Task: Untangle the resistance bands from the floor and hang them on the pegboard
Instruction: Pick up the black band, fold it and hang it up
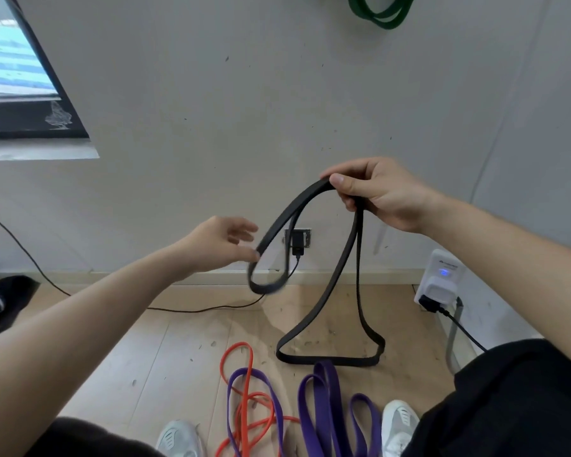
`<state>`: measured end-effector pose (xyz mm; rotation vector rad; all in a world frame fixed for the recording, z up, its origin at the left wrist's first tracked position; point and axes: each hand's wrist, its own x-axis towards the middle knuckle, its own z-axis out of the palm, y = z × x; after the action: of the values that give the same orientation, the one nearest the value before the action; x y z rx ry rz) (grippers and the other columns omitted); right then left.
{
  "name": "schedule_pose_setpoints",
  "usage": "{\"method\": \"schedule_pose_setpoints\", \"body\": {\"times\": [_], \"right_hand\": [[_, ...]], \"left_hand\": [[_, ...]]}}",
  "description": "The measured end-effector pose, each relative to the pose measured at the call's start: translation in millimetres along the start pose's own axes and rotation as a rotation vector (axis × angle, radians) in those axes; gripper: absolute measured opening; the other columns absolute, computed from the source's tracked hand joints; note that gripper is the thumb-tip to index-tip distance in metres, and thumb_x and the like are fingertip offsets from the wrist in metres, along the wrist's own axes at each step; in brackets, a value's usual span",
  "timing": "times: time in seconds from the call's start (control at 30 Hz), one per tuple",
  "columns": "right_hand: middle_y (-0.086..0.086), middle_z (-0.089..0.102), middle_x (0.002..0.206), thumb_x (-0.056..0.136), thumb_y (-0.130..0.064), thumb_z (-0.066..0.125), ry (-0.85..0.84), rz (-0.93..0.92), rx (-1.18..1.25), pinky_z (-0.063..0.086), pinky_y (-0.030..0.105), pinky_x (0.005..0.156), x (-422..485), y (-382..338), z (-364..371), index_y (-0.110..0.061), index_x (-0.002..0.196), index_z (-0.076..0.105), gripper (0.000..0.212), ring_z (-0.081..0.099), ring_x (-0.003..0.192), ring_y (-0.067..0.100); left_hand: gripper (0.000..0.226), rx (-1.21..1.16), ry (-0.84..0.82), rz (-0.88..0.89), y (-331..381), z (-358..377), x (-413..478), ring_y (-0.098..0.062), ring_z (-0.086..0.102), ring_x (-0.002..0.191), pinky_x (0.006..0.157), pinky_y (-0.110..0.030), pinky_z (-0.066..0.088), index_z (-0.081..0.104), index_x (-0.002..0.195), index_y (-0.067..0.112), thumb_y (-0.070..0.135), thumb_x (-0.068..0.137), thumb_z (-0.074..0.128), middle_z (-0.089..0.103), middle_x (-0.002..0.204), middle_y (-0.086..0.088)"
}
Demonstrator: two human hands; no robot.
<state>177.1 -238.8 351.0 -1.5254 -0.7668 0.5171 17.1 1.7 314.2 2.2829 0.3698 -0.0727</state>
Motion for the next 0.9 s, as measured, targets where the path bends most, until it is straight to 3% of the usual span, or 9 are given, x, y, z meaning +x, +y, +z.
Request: {"method": "schedule_pose_setpoints", "body": {"times": [0.1,0.27,0.37,0.5,0.57,0.67,0.77,0.9], "right_hand": [[0.0,0.056,0.066,0.093,-0.009,0.063,-0.063,-0.031,-0.063,0.042,0.021,0.059,-2,-2,9,0.001,0.11,0.069,0.021,0.048,0.058,0.012],[-0.004,0.066,0.069,0.094,-0.008,0.063,-0.162,-0.06,-0.148,0.042,0.023,0.062,-5,-2,19,0.002,0.112,0.07,0.021,0.049,0.061,0.012],[-0.004,0.068,0.074,0.093,-0.009,0.064,-0.187,-0.061,-0.153,0.043,0.025,0.065,-6,-2,20,0.001,0.113,0.069,0.023,0.049,0.064,0.013],[0.005,0.063,0.08,0.082,-0.015,0.073,-0.258,-0.042,-0.14,0.049,0.023,0.069,-6,0,19,-0.006,0.112,0.068,0.032,0.056,0.068,0.014],[0.012,0.063,0.089,0.079,-0.008,0.078,-0.331,-0.015,-0.15,0.052,0.023,0.073,-6,3,18,-0.009,0.112,0.066,0.035,0.062,0.077,0.015],[0.003,0.066,0.087,0.08,0.002,0.077,-0.377,0.071,-0.26,0.052,0.022,0.078,-5,15,20,-0.008,0.108,0.065,0.032,0.067,0.085,0.013],[-0.004,0.069,0.086,0.082,-0.006,0.078,-0.449,0.139,-0.462,0.053,0.028,0.083,-3,35,23,-0.01,0.099,0.07,0.019,0.067,0.088,0.013],[0.011,0.071,0.094,0.085,-0.012,0.076,-0.514,0.184,-0.584,0.054,0.045,0.094,0,59,23,-0.007,0.094,0.07,0.012,0.067,0.09,0.022]], "left_hand": [[0.046,-0.241,0.057,0.113,20,4,-3,-0.003,0.065,0.115,0.102,-0.023,0.048,0.061,0.134,0.022,0.017,0.09,0.074,0.069,0.126,0.006],[0.047,-0.362,-0.096,0.264,41,15,-7,-0.001,0.059,0.126,0.106,-0.021,0.046,0.054,0.143,0.019,0.022,0.098,0.066,0.065,0.137,0.006],[0.033,-0.368,-0.111,0.296,47,22,-8,-0.006,0.065,0.119,0.103,-0.019,0.049,0.062,0.132,0.017,0.019,0.099,0.063,0.072,0.124,0.002],[0.016,-0.379,-0.006,0.294,50,21,-7,-0.01,0.067,0.084,0.084,-0.02,0.053,0.07,0.11,0.01,0.018,0.097,0.066,0.069,0.09,-0.003],[0.017,-0.372,0.024,0.312,51,18,-7,-0.009,0.062,0.078,0.078,-0.02,0.053,0.07,0.108,0.004,0.016,0.097,0.066,0.066,0.088,-0.004],[0.007,-0.413,0.057,0.353,55,14,-10,-0.005,0.061,0.074,0.075,-0.018,0.05,0.069,0.098,0.009,0.012,0.098,0.064,0.066,0.079,0.009],[0.008,-0.497,0.121,0.376,55,7,-11,-0.007,0.062,0.075,0.08,-0.022,0.053,0.069,0.098,0.012,0.014,0.099,0.062,0.064,0.078,0.01],[0.01,-0.683,0.257,0.371,56,-5,-12,-0.011,0.06,0.072,0.078,-0.024,0.052,0.067,0.096,0.015,0.017,0.101,0.059,0.059,0.076,0.007]]}}
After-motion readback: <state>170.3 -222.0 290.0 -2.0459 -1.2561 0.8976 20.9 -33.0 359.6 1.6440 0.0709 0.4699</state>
